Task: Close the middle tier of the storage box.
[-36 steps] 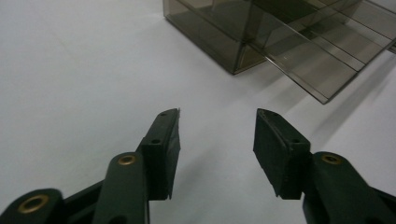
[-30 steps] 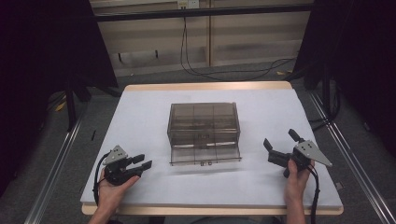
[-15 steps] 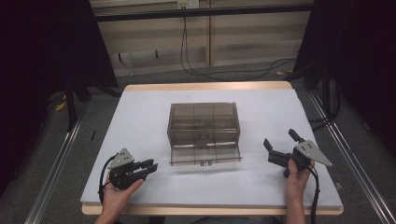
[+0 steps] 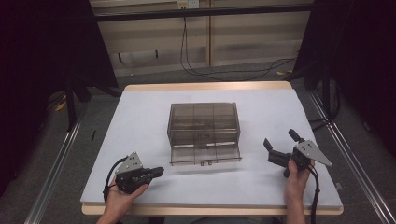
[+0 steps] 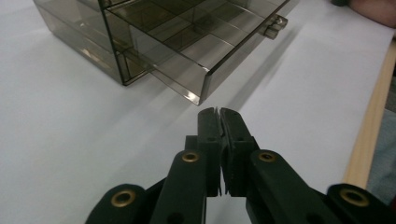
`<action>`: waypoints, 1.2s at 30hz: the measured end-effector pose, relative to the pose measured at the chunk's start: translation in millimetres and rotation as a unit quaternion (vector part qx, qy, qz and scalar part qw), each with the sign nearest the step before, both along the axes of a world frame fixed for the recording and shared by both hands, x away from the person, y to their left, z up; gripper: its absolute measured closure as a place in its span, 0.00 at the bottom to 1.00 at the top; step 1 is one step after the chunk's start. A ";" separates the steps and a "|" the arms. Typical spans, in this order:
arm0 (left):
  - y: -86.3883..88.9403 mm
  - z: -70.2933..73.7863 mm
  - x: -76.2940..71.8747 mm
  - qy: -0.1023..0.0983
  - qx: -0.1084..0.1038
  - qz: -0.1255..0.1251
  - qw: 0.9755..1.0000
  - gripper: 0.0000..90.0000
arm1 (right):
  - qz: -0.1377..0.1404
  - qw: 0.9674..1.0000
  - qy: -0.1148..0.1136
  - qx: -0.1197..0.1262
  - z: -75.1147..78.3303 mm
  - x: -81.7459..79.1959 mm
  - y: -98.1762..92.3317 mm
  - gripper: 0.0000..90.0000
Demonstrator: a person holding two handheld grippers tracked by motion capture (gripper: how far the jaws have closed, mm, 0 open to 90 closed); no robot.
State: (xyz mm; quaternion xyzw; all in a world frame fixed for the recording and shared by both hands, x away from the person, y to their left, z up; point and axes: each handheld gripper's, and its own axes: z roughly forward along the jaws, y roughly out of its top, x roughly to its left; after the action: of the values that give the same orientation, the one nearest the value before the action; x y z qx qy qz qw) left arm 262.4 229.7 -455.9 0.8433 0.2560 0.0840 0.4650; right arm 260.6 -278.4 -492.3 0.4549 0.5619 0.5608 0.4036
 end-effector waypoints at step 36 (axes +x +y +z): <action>-28.3 5.4 -6.1 0.012 -0.002 -0.056 0.998 1.00 | 0.000 1.000 0.000 0.000 0.0 0.0 0.0 0.00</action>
State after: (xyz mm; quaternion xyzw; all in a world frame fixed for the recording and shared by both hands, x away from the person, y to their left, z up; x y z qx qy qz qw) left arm 256.4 201.3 -450.6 0.8565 0.2139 0.0476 0.4673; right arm 260.6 -278.4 -492.3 0.4548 0.5619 0.5607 0.4038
